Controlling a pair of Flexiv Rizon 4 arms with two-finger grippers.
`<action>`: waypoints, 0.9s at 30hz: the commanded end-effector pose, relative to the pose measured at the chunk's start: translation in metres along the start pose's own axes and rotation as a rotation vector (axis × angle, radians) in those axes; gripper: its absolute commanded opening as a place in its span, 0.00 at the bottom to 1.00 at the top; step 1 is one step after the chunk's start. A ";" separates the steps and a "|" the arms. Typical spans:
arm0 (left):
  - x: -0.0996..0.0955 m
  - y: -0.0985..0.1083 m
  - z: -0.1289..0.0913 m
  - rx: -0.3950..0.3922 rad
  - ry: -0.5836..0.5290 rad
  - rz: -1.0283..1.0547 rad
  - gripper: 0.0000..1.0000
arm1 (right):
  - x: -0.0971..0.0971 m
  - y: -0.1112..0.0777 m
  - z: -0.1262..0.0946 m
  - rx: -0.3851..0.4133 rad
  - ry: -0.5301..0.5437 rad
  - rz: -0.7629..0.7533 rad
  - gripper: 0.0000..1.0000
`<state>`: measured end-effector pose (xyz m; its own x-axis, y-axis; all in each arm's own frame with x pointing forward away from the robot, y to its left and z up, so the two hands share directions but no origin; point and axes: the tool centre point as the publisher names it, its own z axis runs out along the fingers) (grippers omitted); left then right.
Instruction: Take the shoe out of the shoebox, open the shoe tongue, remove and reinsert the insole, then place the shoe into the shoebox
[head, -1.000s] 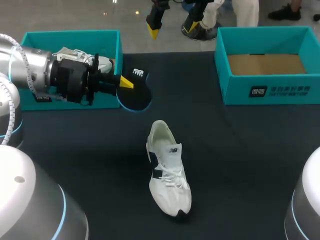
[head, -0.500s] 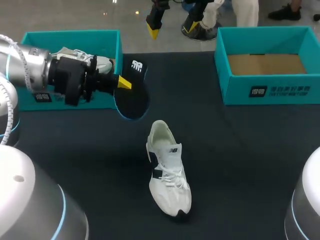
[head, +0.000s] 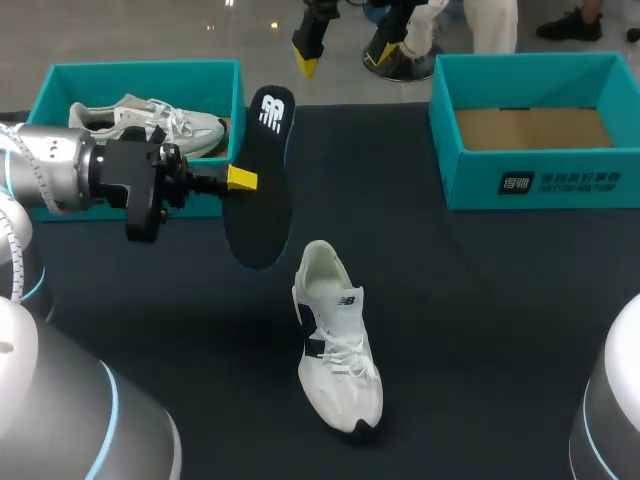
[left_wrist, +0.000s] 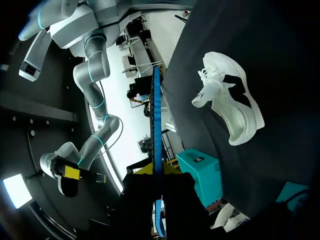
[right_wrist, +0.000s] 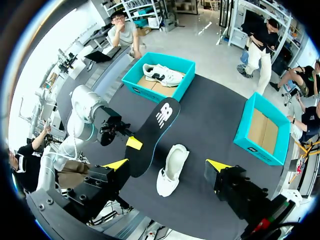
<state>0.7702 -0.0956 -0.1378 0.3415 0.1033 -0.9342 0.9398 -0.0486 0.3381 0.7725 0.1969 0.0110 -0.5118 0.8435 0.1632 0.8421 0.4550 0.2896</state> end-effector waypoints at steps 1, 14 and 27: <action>-0.003 0.006 0.009 -0.014 -0.003 0.025 0.00 | 0.000 0.001 0.000 0.001 0.000 0.001 1.00; 0.001 0.019 0.006 -0.045 -0.026 0.001 0.00 | 0.000 0.001 0.000 0.001 0.000 0.001 1.00; 0.001 0.019 0.006 -0.045 -0.026 0.001 0.00 | 0.000 0.001 0.000 0.001 0.000 0.001 1.00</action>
<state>0.7881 -0.1015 -0.1322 0.3408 0.0783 -0.9369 0.9399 -0.0048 0.3415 0.7725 0.1969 0.0110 -0.5118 0.8434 0.1632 0.8421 0.4550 0.2895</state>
